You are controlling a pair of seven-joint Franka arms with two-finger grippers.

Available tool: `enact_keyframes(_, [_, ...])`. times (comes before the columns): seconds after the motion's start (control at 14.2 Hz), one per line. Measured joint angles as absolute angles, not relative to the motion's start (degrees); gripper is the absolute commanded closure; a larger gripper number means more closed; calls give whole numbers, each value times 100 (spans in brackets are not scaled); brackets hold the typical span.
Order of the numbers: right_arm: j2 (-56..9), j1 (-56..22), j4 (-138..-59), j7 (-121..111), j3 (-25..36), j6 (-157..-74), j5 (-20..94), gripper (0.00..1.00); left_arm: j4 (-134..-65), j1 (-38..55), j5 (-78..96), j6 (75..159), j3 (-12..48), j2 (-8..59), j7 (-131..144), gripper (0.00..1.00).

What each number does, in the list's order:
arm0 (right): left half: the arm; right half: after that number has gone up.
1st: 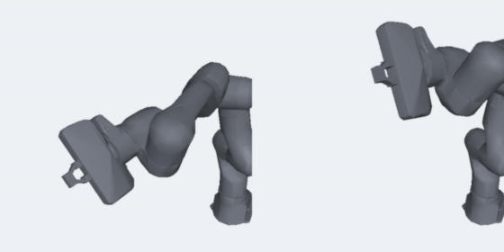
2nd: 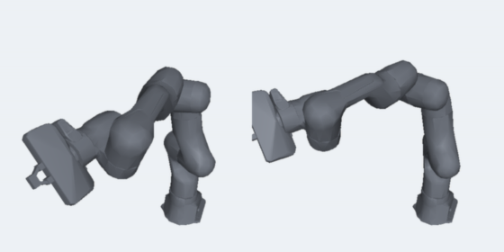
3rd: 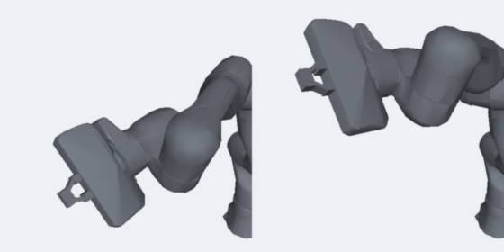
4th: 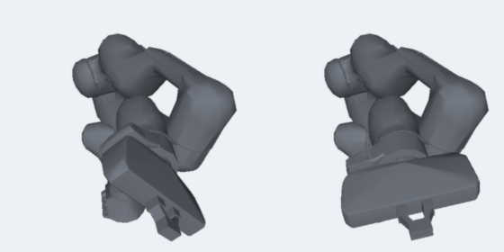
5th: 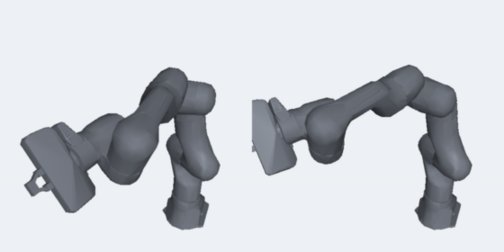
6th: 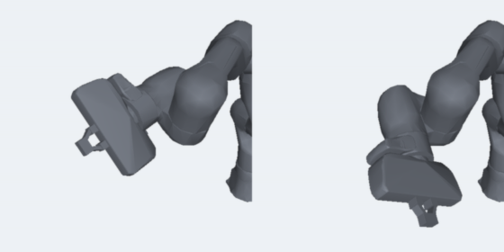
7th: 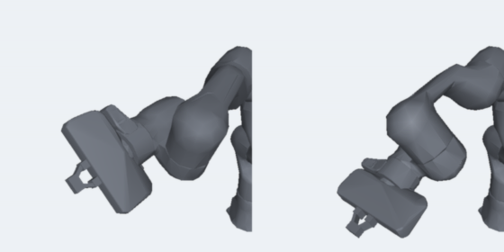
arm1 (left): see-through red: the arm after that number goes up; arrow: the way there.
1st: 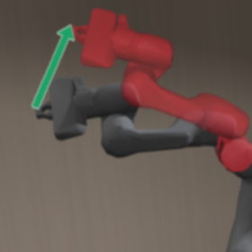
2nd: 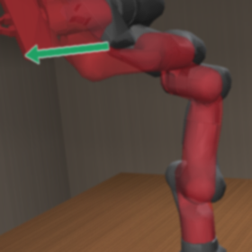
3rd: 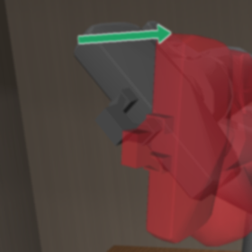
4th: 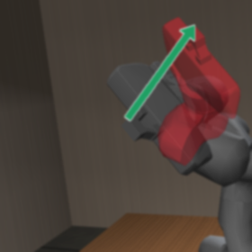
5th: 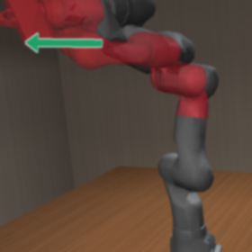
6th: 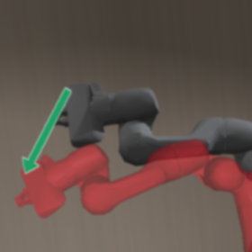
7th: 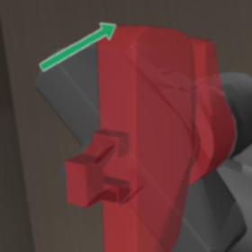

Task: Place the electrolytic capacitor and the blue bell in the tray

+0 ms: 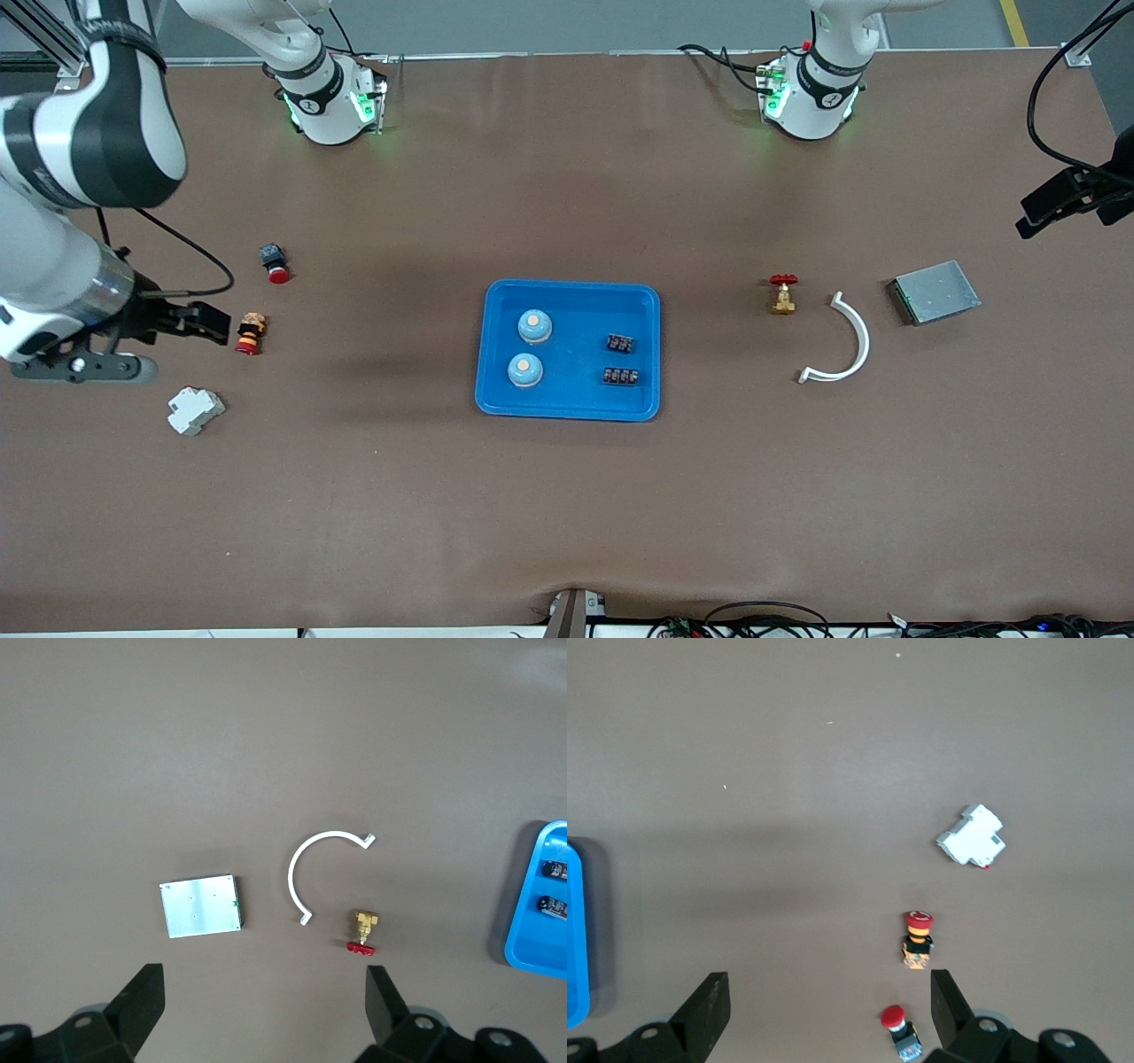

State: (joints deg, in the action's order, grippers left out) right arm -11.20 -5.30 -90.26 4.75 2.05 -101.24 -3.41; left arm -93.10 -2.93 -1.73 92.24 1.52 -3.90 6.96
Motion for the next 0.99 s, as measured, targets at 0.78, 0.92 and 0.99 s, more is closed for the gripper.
enact_keyframes(0.78, [-122,-70,-9421,143,278,-9628,-148,0,-9307,-229,-158,8867,519,-390,696,0])
enact_keyframes(0.92, [-22,-50,-9410,143,440,-9320,278,0,-9304,-229,-135,8866,536,-393,696,0])
enact_keyframes(0.99, [11,-41,-9408,143,513,-9233,388,0,-9302,-233,-69,8867,534,-399,697,0])
